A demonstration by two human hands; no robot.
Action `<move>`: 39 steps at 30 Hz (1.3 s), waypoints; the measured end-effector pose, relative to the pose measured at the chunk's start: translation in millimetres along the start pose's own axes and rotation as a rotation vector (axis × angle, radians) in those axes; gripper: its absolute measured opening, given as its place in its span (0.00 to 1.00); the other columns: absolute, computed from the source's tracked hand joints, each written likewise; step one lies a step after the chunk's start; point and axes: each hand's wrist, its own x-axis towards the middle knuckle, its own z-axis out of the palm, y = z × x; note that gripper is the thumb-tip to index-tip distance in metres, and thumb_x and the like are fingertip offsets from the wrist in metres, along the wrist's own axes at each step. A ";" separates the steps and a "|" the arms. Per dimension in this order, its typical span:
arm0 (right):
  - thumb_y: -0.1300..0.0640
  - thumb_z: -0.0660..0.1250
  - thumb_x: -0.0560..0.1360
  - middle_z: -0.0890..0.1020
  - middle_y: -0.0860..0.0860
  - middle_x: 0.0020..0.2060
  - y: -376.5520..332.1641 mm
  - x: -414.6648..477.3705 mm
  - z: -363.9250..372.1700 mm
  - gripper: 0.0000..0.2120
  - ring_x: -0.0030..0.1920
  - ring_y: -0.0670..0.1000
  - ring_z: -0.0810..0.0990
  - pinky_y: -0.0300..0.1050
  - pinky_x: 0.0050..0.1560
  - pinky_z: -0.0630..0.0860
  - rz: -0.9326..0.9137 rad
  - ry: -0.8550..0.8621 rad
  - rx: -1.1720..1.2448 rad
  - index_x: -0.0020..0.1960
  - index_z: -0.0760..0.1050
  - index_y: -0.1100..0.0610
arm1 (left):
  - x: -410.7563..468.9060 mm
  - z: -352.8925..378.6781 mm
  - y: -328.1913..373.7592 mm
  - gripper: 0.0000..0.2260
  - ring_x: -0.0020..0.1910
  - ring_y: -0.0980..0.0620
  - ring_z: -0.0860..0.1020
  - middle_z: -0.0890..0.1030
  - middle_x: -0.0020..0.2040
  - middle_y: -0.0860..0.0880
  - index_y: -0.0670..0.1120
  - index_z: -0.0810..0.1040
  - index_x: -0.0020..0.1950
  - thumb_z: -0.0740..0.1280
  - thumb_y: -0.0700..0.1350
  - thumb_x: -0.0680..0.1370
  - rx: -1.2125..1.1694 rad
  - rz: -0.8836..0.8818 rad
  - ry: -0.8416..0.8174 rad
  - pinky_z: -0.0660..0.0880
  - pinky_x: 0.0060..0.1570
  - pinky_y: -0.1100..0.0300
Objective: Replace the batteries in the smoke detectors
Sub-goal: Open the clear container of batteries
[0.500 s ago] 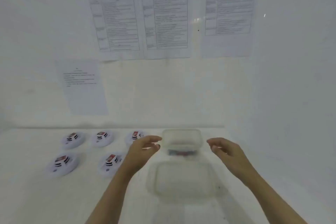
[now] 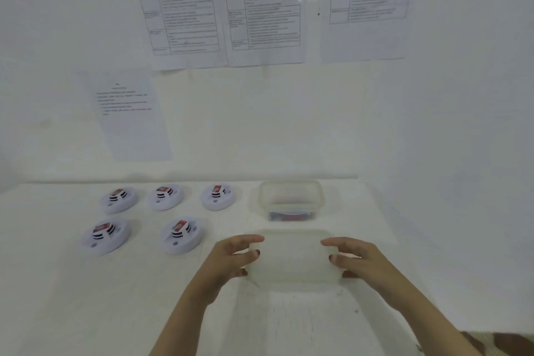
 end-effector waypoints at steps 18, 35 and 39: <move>0.70 0.64 0.73 0.75 0.52 0.35 8.5 22.6 -3.2 0.12 0.33 0.48 0.72 0.38 0.32 0.70 0.203 -0.088 0.475 0.53 0.79 0.60 | 15.7 4.0 -8.7 0.13 0.32 0.51 0.78 0.81 0.39 0.46 0.43 0.77 0.45 0.68 0.33 0.63 -0.387 -0.112 -0.041 0.77 0.33 0.60; 0.54 0.63 0.78 0.81 0.61 0.45 -1.9 3.1 16.3 0.16 0.33 0.55 0.82 0.47 0.37 0.81 0.189 0.051 0.123 0.65 0.67 0.51 | 1.9 20.6 0.1 0.19 0.44 0.52 0.82 0.84 0.50 0.50 0.53 0.72 0.58 0.71 0.46 0.69 0.140 -0.033 -0.147 0.77 0.40 0.60; 0.61 0.69 0.74 0.78 0.60 0.52 -4.2 -3.7 21.3 0.20 0.42 0.53 0.81 0.42 0.42 0.79 0.089 -0.055 0.140 0.60 0.68 0.45 | -6.0 29.1 -7.2 0.21 0.48 0.50 0.83 0.82 0.54 0.50 0.59 0.72 0.61 0.68 0.37 0.75 0.068 0.013 -0.102 0.79 0.48 0.54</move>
